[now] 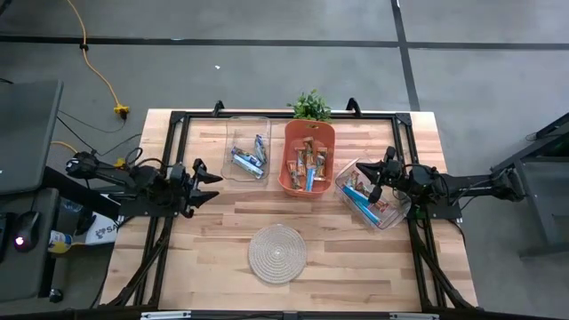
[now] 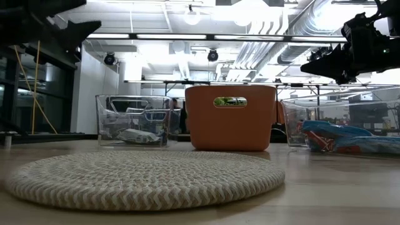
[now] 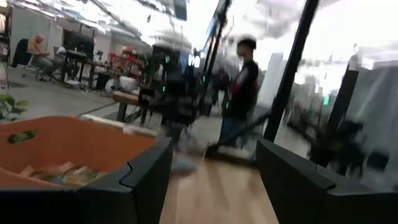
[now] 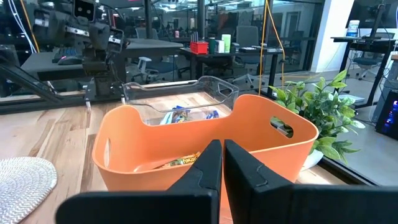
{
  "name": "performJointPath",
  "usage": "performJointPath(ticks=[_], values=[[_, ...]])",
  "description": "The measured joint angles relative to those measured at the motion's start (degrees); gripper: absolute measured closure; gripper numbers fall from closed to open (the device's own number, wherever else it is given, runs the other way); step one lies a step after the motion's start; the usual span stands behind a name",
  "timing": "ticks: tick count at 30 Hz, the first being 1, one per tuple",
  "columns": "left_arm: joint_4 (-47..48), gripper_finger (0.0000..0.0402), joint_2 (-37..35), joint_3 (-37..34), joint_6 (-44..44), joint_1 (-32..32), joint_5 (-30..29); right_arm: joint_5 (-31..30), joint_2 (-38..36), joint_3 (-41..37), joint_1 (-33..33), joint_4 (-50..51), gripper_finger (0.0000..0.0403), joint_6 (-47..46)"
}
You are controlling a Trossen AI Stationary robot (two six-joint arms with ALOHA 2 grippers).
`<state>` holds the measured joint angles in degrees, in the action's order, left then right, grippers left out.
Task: Pick and place Granola Bars by type
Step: Return to Home Position
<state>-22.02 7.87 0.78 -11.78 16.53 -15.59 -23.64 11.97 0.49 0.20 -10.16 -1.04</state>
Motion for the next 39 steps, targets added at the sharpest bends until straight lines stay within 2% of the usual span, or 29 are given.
performJointPath(ticks=[4, 15, 23, 28, 33, 39], values=[[3.8, 0.0172, 0.0, 0.0, 4.4, 0.0, 3.2, 0.0, 0.0, 0.0, 0.0, 0.0, 0.0402, 0.0], [10.6, 0.0172, -0.3, -0.1, 7.6, 0.0, 2.9, 0.0, 0.0, 0.0, 0.0, 0.0, 0.0402, 0.0], [15.4, 0.0172, -0.3, -0.1, 7.6, 0.0, -3.1, 0.0, 0.0, 0.0, 0.0, 0.0, 0.0402, 0.0], [16.4, 0.0172, -0.3, -0.1, 7.5, -0.1, -4.1, 0.0, 0.0, 0.0, 0.0, 0.0, 0.0402, 0.0], [18.4, 0.0172, -0.3, -0.1, 8.6, -0.1, -7.8, 0.0, 0.0, 0.0, 0.0, 0.0, 0.0402, 0.0], [18.3, 0.0182, -0.3, -0.1, 9.0, -0.1, -7.4, 0.0, 0.0, 0.0, 0.0, 0.0, 0.0402, 0.0]])
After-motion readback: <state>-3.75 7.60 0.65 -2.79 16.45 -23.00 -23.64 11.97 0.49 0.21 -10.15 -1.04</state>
